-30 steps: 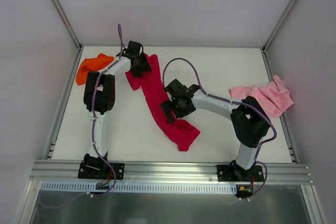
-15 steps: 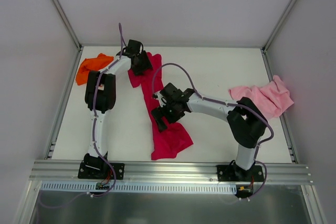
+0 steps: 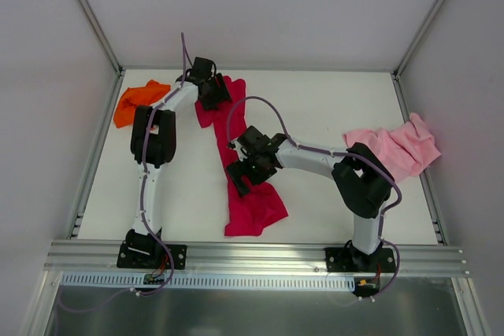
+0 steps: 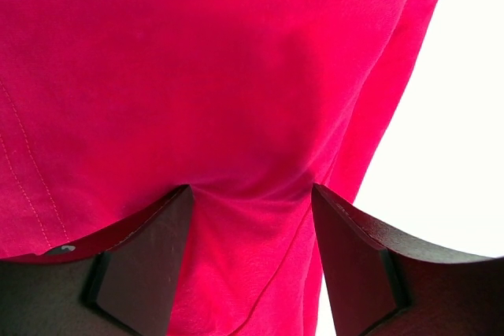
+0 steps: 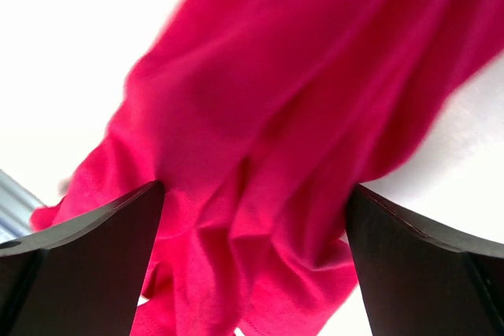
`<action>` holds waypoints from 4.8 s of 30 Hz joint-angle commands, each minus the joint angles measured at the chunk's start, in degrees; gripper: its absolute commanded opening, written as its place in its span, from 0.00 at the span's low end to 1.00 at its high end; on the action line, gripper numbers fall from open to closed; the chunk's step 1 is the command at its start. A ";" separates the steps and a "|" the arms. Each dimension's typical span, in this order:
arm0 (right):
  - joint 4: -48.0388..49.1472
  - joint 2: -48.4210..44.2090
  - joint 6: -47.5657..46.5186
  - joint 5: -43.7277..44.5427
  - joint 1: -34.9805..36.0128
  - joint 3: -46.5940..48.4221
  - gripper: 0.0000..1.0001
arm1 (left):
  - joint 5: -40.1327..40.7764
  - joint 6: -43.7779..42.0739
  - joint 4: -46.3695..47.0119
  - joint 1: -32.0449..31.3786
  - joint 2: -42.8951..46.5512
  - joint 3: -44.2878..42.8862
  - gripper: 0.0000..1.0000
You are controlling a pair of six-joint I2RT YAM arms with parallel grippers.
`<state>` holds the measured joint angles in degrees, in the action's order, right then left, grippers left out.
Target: Fold and stack the t-shirts
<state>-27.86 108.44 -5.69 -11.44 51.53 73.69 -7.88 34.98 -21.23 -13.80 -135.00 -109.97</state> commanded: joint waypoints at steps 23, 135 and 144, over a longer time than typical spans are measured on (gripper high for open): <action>-2.30 -5.33 -2.04 29.18 7.80 4.63 1.00 | -3.73 -8.44 14.45 -3.51 13.08 17.30 0.73; 20.21 7.39 -3.97 -2.27 26.43 8.14 0.64 | 32.93 -2.46 34.77 -4.92 75.14 76.84 0.83; 19.95 8.71 -4.68 -1.48 26.43 7.87 0.57 | 33.46 -2.90 34.59 -4.92 75.58 77.28 0.83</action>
<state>-10.11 116.31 -8.71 -12.32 77.56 78.78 23.20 33.43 10.35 -18.33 -60.53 -33.04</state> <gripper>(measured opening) 0.582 0.833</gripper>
